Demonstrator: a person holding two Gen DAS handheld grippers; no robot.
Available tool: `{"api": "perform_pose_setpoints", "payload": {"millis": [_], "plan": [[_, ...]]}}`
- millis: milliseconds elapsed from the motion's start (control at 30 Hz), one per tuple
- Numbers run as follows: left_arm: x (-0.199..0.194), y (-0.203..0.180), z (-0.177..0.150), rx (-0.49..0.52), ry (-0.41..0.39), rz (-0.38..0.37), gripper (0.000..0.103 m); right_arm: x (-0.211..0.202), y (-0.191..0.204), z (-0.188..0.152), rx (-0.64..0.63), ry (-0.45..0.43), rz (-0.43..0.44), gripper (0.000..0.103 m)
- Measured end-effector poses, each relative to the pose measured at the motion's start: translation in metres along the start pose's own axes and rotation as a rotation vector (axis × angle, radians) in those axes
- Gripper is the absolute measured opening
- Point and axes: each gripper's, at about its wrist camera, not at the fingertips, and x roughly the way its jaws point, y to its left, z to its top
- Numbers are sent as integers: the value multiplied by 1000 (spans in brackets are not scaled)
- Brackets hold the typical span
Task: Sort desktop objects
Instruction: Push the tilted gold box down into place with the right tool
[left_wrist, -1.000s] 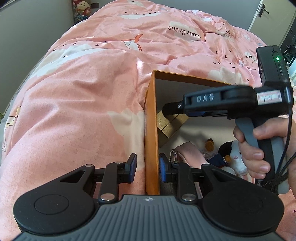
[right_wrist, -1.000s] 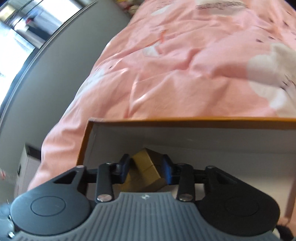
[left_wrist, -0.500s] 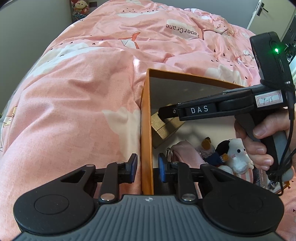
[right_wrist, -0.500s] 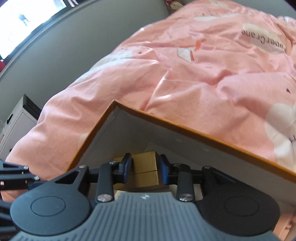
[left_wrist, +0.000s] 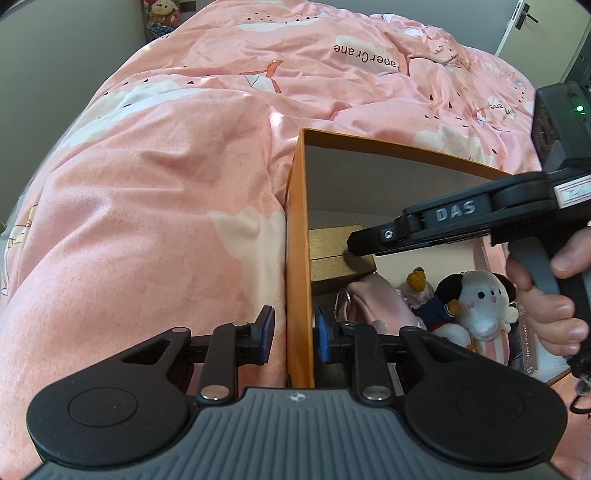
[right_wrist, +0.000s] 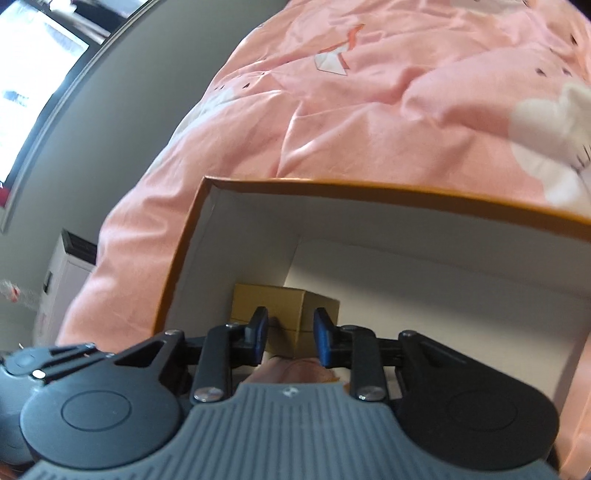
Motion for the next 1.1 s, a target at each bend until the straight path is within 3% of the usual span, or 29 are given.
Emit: {"api": "perform_pose_setpoints", "payload": {"millis": [200,267,367,567,700,767,867,967,1100], "plan": [[-1,-1,-1,7,-1,-7,26,-4,4,3,-12,-51,-19,30],[-1,0,-2,6,0,-5,26,-5,7,2,-24,-37,-18,31],[0,1,-2,0,2,-4,26,-4,16,-2,-36,-3,-64,40],[0,3,-3,3,1,-6,26,8,36,-16,-209,68,-160,40],[-1,3,-3,-3,-1,-4,26,12,33,-12,-205,72,-196,38],[-1,3,-3,-5,-1,-6,26,14,33,-9,-211,44,-226,17],[-1,3,-2,-5,-1,-6,26,18,34,-7,-260,-12,-332,15],[0,4,-2,-6,-1,-5,26,17,21,-4,-206,-35,-297,15],[2,3,0,-13,5,-5,26,13,6,2,-115,-145,-264,16]]}}
